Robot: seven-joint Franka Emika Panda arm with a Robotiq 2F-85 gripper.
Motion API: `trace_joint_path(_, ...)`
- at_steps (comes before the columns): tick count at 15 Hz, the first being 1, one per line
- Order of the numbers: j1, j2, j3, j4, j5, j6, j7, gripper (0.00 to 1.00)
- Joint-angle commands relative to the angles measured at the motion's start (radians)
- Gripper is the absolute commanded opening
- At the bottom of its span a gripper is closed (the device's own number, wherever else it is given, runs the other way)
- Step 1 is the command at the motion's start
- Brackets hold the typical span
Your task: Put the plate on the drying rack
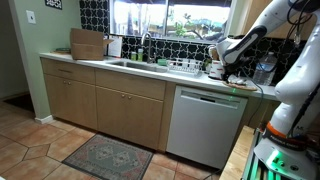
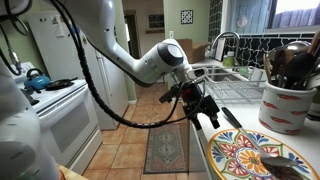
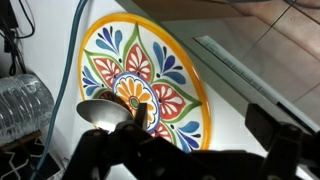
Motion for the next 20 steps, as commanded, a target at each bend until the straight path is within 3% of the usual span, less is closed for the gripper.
trace_joint_path(1, 0.013, 0.061, -0.023, 0.038, -0.071, 0.011, 0.077, 1.0)
trace_joint_path(20, 0.03, 0.224, -0.065, 0.13, -0.162, 0.006, 0.103, 1.0)
